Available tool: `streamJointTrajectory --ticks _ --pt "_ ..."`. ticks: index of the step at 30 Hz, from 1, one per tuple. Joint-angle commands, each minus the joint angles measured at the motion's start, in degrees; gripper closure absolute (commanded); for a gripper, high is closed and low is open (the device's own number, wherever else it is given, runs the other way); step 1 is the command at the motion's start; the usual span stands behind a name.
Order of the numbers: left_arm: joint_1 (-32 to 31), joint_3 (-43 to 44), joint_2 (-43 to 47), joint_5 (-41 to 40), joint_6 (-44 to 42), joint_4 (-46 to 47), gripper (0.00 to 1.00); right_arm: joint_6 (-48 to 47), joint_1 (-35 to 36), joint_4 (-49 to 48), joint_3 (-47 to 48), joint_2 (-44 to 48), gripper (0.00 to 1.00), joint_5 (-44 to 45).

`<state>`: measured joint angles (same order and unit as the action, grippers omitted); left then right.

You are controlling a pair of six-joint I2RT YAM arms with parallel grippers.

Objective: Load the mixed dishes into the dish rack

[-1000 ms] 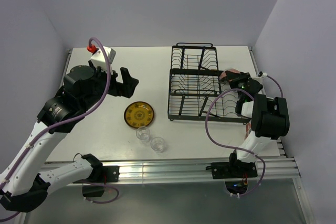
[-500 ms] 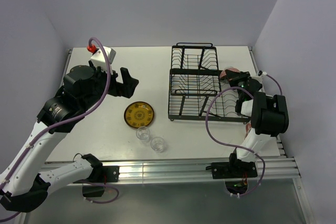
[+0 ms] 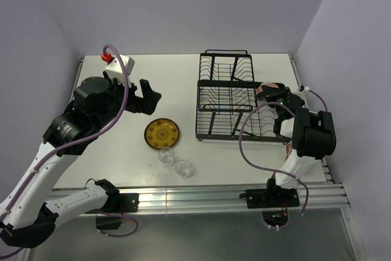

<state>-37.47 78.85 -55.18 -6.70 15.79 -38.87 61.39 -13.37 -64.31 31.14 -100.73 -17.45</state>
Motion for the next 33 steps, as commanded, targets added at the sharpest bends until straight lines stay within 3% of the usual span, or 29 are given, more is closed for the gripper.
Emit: streamJointTrajectory --ticks 1,8,12,14,21,27,30,33 --pt "0.38 -0.54 1.47 0.90 0.12 0.90 0.02 -1.44 0.62 -2.75 -1.07 2.20 1.00 -1.71" --pt "0.47 -0.71 1.56 -0.15 1.26 0.11 0.02 -2.06 0.71 -0.38 -1.43 4.57 0.72 -2.58" --pt "0.47 -0.80 1.04 -0.60 2.31 -0.41 0.01 -2.15 0.71 1.91 -1.34 6.50 0.47 -3.20" --pt "0.56 -0.98 0.77 -0.25 2.58 -0.50 0.01 -2.06 0.80 3.05 -1.60 7.73 0.39 -3.38" --pt "1.26 -1.33 -0.28 -0.24 3.72 -1.91 0.01 -3.02 1.32 8.76 -3.62 12.66 0.26 -3.38" --pt "2.58 -1.50 -1.86 -2.61 6.00 -4.19 0.01 -4.70 1.32 13.77 -6.78 18.80 0.24 -3.46" --pt "3.98 -1.94 -3.18 -3.84 7.32 -6.30 0.01 -5.22 1.50 20.87 -6.01 24.68 0.24 -3.21" --pt "5.21 -4.13 -3.71 -4.64 8.90 -7.01 0.01 -7.15 3.07 40.96 1.16 34.16 0.24 0.48"
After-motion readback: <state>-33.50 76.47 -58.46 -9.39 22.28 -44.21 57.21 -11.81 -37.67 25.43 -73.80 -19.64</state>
